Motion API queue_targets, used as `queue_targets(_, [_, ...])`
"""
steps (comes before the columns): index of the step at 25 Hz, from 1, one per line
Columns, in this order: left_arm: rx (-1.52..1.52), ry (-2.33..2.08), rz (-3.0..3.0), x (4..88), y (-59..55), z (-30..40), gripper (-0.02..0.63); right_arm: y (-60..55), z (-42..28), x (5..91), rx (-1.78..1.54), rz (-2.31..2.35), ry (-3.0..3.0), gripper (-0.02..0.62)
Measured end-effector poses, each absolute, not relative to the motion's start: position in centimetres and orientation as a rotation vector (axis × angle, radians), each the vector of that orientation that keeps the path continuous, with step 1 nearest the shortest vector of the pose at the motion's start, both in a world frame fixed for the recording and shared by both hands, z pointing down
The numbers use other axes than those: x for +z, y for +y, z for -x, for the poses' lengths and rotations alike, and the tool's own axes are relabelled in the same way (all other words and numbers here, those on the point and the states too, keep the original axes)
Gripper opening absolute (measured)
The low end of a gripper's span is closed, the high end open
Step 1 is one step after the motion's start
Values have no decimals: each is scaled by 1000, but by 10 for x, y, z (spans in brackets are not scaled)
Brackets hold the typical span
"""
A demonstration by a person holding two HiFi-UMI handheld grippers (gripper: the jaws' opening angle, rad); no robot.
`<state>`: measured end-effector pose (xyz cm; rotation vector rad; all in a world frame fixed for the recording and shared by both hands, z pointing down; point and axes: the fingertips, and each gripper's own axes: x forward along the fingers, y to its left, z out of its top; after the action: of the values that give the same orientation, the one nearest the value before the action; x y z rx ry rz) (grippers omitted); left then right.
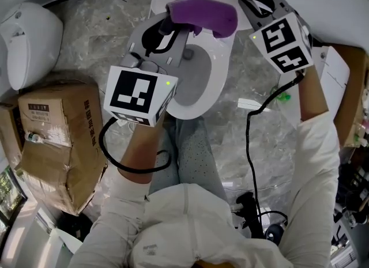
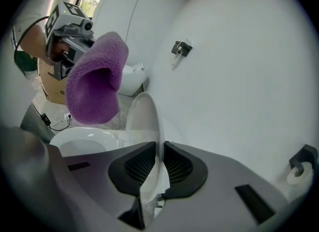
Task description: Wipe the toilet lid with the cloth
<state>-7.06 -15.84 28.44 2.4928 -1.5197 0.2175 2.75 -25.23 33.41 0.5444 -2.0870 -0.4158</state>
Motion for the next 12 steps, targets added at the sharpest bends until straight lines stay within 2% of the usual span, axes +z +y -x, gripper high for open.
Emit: queue_targets(12, [265,-1365,-2579,293,-43,65,49,-94,-37,357,-553,-521,-1971,46])
